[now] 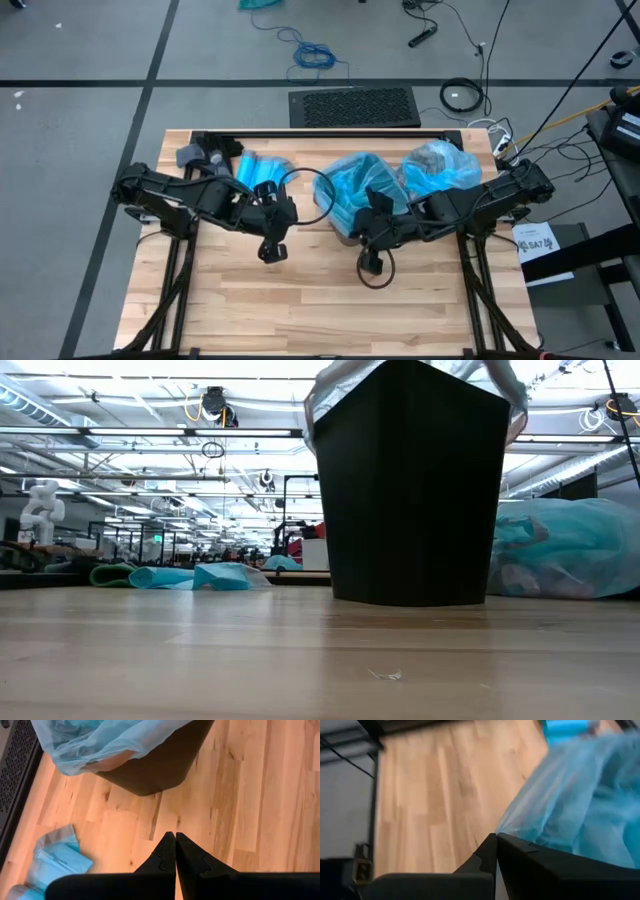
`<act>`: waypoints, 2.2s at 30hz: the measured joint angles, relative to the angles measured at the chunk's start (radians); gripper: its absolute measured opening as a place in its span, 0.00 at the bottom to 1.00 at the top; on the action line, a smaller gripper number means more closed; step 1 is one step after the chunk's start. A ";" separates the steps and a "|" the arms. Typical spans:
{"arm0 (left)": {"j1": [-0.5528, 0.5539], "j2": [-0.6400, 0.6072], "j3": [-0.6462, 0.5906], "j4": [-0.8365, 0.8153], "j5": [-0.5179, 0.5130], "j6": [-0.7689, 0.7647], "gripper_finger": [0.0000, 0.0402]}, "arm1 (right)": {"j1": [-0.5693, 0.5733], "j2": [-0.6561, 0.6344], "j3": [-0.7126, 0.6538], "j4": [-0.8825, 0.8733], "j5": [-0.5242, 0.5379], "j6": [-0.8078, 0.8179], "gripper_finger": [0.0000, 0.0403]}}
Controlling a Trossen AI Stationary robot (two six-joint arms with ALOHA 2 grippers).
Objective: Place trash/remove bag and relplace
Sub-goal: Put the blue trash bag into the trash bin
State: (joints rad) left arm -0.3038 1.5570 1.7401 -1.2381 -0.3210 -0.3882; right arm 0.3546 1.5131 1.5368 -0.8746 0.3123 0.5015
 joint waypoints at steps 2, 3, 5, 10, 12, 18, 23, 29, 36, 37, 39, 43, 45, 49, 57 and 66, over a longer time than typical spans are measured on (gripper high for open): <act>0.000 0.000 0.000 0.000 0.000 0.000 0.01 | 0.008 0.000 0.000 0.054 -0.001 -0.018 0.00; -0.001 0.000 0.000 0.000 0.000 0.000 0.01 | 0.013 0.000 0.000 0.071 -0.001 -0.022 0.00; 0.000 0.000 0.000 0.000 0.000 0.000 0.01 | 0.017 0.000 0.000 0.081 -0.009 -0.022 0.00; 0.000 0.000 0.000 -0.001 -0.003 0.001 0.01 | 0.023 0.017 0.000 0.082 -0.031 0.027 0.00; 0.000 0.000 0.000 -0.001 -0.014 0.001 0.01 | 0.026 0.035 0.000 0.086 -0.036 0.060 0.00; 0.000 0.000 0.000 -0.002 -0.026 0.000 0.01 | 0.069 0.126 0.000 0.078 -0.055 0.142 0.00; -0.013 0.000 0.000 -0.002 -0.026 0.000 0.01 | 0.123 0.201 0.001 0.073 -0.008 0.180 0.00; -0.034 0.000 0.001 -0.001 -0.025 -0.001 0.01 | 0.147 0.283 0.005 0.012 0.047 0.182 0.00; -0.041 0.000 0.001 -0.002 -0.024 -0.026 0.01 | 0.135 0.347 -0.003 -0.022 -0.060 0.204 0.00; -0.041 0.000 0.001 -0.002 -0.024 -0.026 0.01 | 0.133 0.341 -0.002 -0.021 -0.075 0.204 0.00; -0.042 0.000 0.001 -0.002 -0.020 -0.026 0.01 | 0.132 0.336 0.001 -0.016 -0.075 0.210 0.00; -0.045 0.000 0.001 0.000 -0.014 -0.026 0.01 | 0.130 0.313 -0.002 -0.018 -0.060 0.224 0.00; -0.044 0.000 0.001 0.004 -0.013 -0.026 0.01 | 0.132 0.294 0.000 -0.011 -0.057 0.224 0.00; -0.042 0.000 0.001 0.027 -0.013 -0.023 0.01 | 0.132 0.276 -0.001 0.004 -0.051 0.223 0.01; -0.022 0.000 0.002 0.034 -0.014 0.001 0.01 | 0.135 0.241 0.000 0.037 -0.068 0.193 0.14; -0.023 0.000 0.002 -0.042 -0.015 -0.020 0.01 | 0.143 0.194 -0.001 0.048 -0.149 0.170 0.35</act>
State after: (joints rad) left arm -0.3273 1.5570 1.7420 -1.2799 -0.3357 -0.4081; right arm 0.4976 1.7071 1.5360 -0.8270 0.1630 0.6712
